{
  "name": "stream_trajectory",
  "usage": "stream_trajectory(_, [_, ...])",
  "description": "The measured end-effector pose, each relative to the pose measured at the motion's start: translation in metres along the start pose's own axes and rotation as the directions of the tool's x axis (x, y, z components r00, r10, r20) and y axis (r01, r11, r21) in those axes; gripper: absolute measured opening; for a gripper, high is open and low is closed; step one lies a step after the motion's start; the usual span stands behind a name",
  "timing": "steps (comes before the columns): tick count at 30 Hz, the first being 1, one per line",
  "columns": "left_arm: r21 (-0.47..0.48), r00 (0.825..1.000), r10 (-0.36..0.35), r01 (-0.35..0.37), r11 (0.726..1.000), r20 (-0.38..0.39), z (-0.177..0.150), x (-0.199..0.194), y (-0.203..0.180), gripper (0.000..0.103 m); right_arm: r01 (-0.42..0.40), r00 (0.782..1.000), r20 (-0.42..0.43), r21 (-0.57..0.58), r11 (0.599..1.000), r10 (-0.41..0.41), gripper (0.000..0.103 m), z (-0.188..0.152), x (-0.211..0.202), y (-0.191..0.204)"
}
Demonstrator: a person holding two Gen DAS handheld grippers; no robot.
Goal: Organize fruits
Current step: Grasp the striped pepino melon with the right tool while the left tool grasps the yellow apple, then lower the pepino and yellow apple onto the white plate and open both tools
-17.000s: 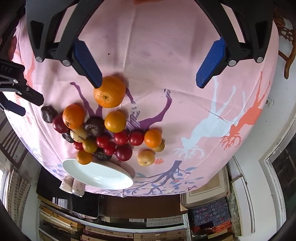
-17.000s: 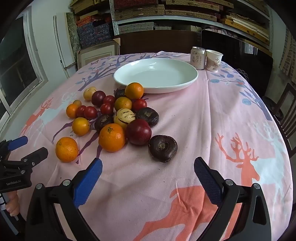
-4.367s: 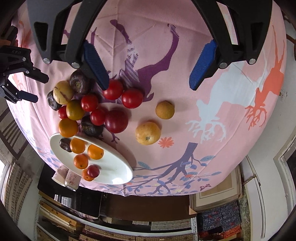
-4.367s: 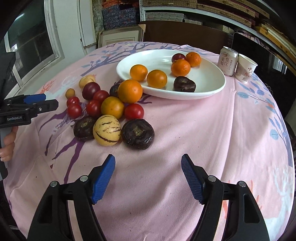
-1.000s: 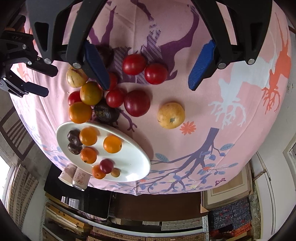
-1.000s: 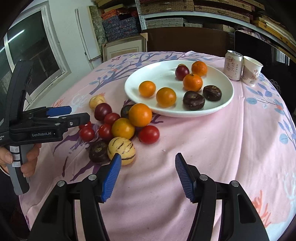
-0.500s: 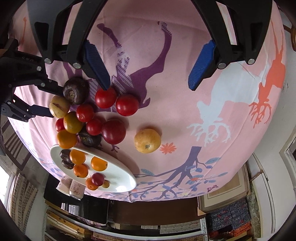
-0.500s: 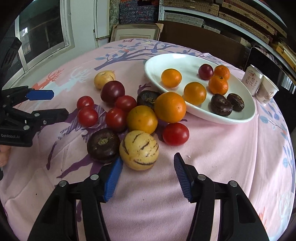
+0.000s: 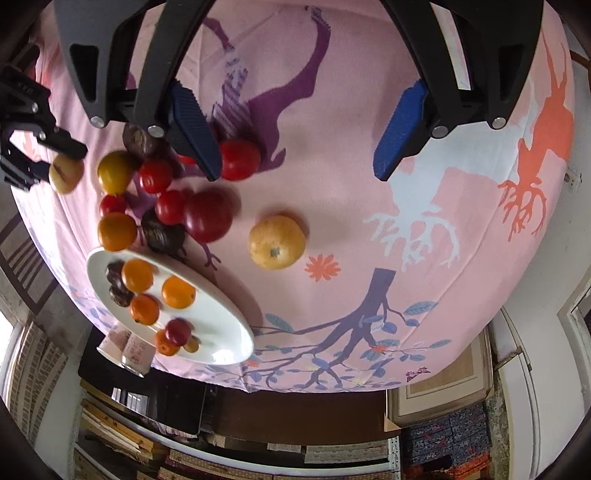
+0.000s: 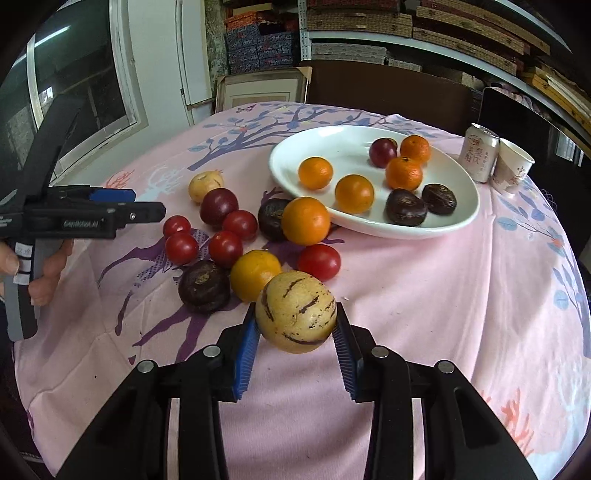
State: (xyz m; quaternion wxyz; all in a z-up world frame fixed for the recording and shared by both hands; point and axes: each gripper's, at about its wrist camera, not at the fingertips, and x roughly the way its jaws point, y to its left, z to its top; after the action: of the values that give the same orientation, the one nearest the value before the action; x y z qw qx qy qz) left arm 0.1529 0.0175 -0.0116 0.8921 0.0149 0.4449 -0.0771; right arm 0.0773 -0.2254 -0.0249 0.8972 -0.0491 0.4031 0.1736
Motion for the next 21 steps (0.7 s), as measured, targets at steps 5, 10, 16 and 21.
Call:
stream_trajectory(5, [-0.059, 0.999, 0.004, -0.007, 0.998, -0.041, 0.022, 0.027, 0.004, 0.068, 0.016, 1.000, 0.019, -0.005, 1.000, -0.016, 0.039, -0.006, -0.010, -0.004])
stream_trajectory(10, [-0.056, 0.994, -0.014, 0.008, 0.998, -0.105, 0.026, 0.054, 0.001, 0.066, 0.020, 0.999, 0.031, -0.003, 1.000, -0.020, 0.039, -0.010, -0.018, -0.009])
stream_trajectory(16, [-0.063, 0.996, -0.043, 0.038, 0.997, -0.077, 0.038, 0.064, -0.003, 0.061, 0.020, 0.999, 0.030, 0.001, 1.000, -0.020, 0.039, -0.009, -0.017, -0.011])
stream_trajectory(21, [-0.029, 0.996, -0.080, 0.079, 0.996, -0.050, 0.041, 0.067, -0.010, 0.040, 0.015, 0.999, 0.029, 0.004, 1.000, -0.016, 0.039, -0.008, -0.015, -0.010])
